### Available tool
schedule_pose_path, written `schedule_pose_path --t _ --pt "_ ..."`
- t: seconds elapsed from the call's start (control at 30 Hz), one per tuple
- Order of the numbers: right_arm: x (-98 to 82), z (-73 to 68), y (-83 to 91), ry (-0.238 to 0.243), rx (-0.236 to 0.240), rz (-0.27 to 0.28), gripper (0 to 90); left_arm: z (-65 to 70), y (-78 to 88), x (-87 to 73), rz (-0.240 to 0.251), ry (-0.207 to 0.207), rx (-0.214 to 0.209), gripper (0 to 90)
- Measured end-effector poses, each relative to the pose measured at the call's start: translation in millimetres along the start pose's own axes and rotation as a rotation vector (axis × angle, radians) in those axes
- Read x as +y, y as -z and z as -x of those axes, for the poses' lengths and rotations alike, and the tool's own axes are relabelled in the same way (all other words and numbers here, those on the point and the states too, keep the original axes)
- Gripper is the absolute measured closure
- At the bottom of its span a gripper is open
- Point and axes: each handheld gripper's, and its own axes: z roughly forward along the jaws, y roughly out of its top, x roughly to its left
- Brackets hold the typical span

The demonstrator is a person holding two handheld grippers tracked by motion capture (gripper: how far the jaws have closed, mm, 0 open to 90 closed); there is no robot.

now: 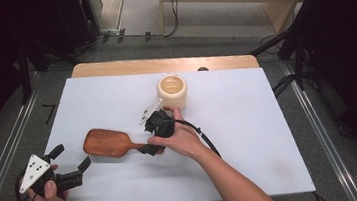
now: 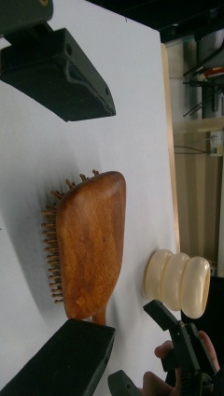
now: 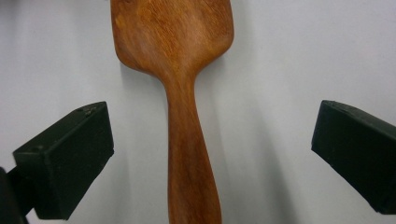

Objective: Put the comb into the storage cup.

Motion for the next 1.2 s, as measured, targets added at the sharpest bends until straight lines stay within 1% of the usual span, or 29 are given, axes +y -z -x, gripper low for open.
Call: schedule_pose_path --t 0.03,0.07,0.17,0.2,0.23,0.27,0.3,0.33,0.37,0.4,0.43,0.5,0.53,0.57,0.6,0.63,0.67,0.7,0.77,0.8,0.83,0.9,0.97,1.0,1.03,1.07,1.1,1.13,1.2 --pt "0.0 0.0 0.0 0.000 0.000 0.000 0.0 0.0 0.1 0.0 0.000 0.000 0.001 0.0" --pt "4.1 -1.6 -1.6 -0.009 0.011 -0.016 0.0 0.0 0.1 0.0 0.000 0.001 0.000 0.0" --pt "7.8 -2.1 -4.8 0.002 0.010 -0.027 0.0 0.0 0.2 0.0 0.001 0.002 0.001 0.0" --pt "10.5 -2.6 -8.5 0.013 0.014 -0.031 2.2 0.0 0.3 0.0 0.002 0.003 0.000 0.0" --pt "11.5 -4.3 -10.0 0.002 0.020 -0.035 3.7 -0.1 0.3 0.0 0.003 0.004 0.000 0.0" --pt "11.5 -4.3 -10.0 0.002 0.020 -0.035 3.7 -0.2 0.4 0.0 0.002 0.004 -0.001 0.0" --pt "13.6 -5.5 -15.7 0.011 0.012 -0.047 7.9 -0.3 0.5 0.0 0.002 0.004 -0.001 0.0" --pt "14.5 -7.4 -18.2 0.005 0.010 -0.060 10.8 -0.3 0.6 -0.1 0.004 0.005 -0.003 0.0" --pt "15.4 -8.4 -21.2 0.013 0.004 -0.062 12.3 -0.2 0.6 0.0 0.003 0.005 -0.003 0.0" --pt "16.1 -10.7 -23.5 0.003 -0.003 -0.081 14.9 -0.2 0.6 0.0 0.003 0.005 -0.003 0.0" --pt "16.9 -11.4 -26.6 0.016 -0.010 -0.084 18.7 -0.3 0.6 0.0 0.002 0.004 -0.002 0.0" --pt "18.2 -13.7 -31.1 0.020 -0.029 -0.108 25.4 -0.3 0.5 0.0 0.003 0.005 -0.002 0.0" --pt "18.6 -13.3 -33.4 0.037 -0.029 -0.113 29.4 -0.2 0.5 -0.1 0.004 0.004 -0.003 0.0" --pt "18.6 -13.3 -33.4 0.037 -0.029 -0.113 29.4 -0.2 0.5 -0.1 0.004 0.004 -0.003 0.0" --pt "19.3 -14.7 -36.9 0.035 -0.032 -0.142 40.3 -0.1 0.5 -0.1 0.004 0.004 -0.003 0.0" --pt "19.4 -15.1 -39.1 0.042 -0.026 -0.148 43.7 -0.2 0.5 0.0 0.003 0.004 -0.003 0.0" --pt "19.4 -15.1 -39.1 0.042 -0.026 -0.148 43.7 -0.2 0.5 0.0 0.003 0.004 -0.003 0.0" --pt "19.9 -16.3 -42.2 0.052 -0.021 -0.163 47.4 -0.1 0.5 0.0 0.002 0.004 -0.001 0.0" --pt "20.8 -18.6 -44.0 0.069 -0.034 -0.169 51.4 0.0 0.4 0.0 0.003 0.003 -0.002 0.0" --pt "20.8 -18.6 -44.0 0.069 -0.034 -0.169 51.4 0.0 0.4 0.0 0.003 0.003 -0.002 0.0" --pt "22.0 -19.9 -44.6 0.073 -0.027 -0.167 57.0 -0.1 0.4 0.0 0.003 0.004 -0.002 0.0" --pt "22.7 -21.4 -45.6 0.088 -0.026 -0.164 62.9 -0.1 0.4 0.0 0.003 0.003 -0.002 0.0" --pt "22.7 -21.7 -45.5 0.091 -0.024 -0.162 67.4 -0.3 0.5 0.0 0.003 0.004 -0.002 0.0" --pt "22.0 -20.5 -45.4 0.103 -0.016 -0.152 68.2 -0.3 0.5 0.0 0.003 0.005 -0.003 0.0" --pt "21.5 -20.5 -44.8 0.099 -0.021 -0.153 68.9 -0.3 0.5 0.0 0.003 0.004 -0.003 0.0" --pt "20.5 -21.1 -44.6 0.092 -0.010 -0.150 69.2 -0.2 0.4 0.0 0.003 0.004 -0.004 0.0" --pt "19.9 -20.3 -44.7 0.101 -0.006 -0.141 69.4 -0.2 0.4 0.0 0.003 0.004 -0.003 0.0" --pt "18.7 -20.7 -44.7 0.092 -0.009 -0.131 69.5 -0.2 0.4 0.0 0.002 0.004 -0.003 0.0" --pt "17.3 -20.1 -44.5 0.094 -0.004 -0.120 69.6 -0.2 0.5 0.0 0.003 0.004 -0.003 0.0"
